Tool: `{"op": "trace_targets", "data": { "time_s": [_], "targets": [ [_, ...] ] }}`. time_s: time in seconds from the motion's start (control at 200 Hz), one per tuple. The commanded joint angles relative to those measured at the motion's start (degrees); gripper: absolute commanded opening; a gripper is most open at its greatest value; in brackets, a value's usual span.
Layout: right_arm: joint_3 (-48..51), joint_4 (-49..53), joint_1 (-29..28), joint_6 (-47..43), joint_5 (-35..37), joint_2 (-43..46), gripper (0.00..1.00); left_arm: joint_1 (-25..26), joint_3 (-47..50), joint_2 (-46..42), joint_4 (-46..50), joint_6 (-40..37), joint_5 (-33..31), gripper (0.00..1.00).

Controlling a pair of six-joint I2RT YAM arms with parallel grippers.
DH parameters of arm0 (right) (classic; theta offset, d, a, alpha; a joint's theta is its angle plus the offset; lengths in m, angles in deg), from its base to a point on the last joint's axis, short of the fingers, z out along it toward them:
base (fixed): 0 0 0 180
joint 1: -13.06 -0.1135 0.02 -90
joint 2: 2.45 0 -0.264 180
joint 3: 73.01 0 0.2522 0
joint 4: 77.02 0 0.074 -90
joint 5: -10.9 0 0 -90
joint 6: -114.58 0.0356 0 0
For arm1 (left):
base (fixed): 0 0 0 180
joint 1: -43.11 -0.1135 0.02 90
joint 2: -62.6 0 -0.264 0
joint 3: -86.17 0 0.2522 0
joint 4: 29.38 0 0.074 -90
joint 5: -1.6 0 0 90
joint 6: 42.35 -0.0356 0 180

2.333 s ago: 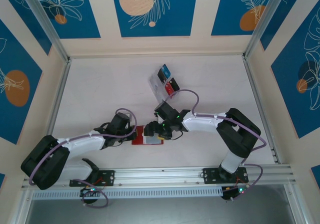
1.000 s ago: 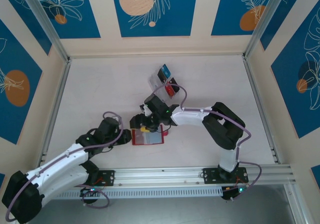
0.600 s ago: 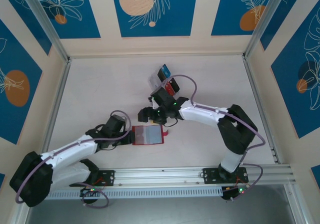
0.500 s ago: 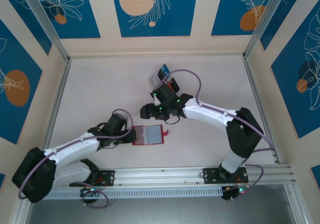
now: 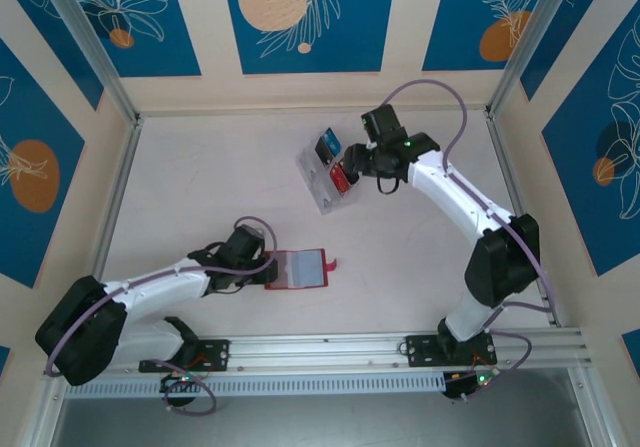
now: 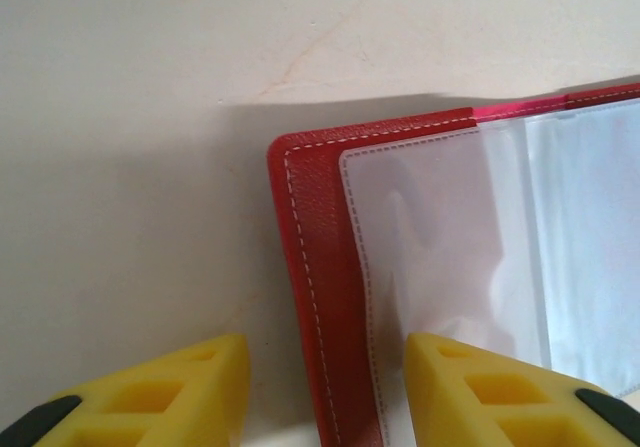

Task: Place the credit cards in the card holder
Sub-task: Pick up the credit card from the storage box.

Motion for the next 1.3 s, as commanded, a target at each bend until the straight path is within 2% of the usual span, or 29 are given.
{"op": "trace_targets", "data": {
  "time_s": [0.0, 0.24, 0.465, 0.64, 0.835, 1.295],
  "targets": [
    [-5.2, 3.7, 2.4, -5.0, -0.8, -4.6, 0.59, 0.8, 0.1, -2.1, 0.1, 0.2, -1.1, 0.47],
    [-12.5, 5.0, 6.0, -7.1, -7.5, -12.0, 0.59, 0.8, -3.1, -0.4, 3.9, -2.3, -2.3, 0.46],
    [-18.3, 7.5, 5.9, -9.1, -9.2, -18.4, 0.58, 0.8, -1.9, 2.6, 2.3, -2.2, -1.9, 0.42],
    [-18.3, 7.9, 5.4, -9.6, -9.3, -20.1, 0.57, 0.8, -1.0, 3.9, 1.7, -2.1, -2.2, 0.37],
    [-17.8, 8.2, 4.3, -10.6, -10.0, -20.6, 0.51, 0.8, 0.4, 4.0, 0.6, -1.3, -1.7, 0.32],
    [-21.4, 11.3, 3.1, -11.5, -9.6, -23.9, 0.43, 0.8, 1.2, 4.1, -0.7, -0.6, -1.2, 0.31]
  ]
}}
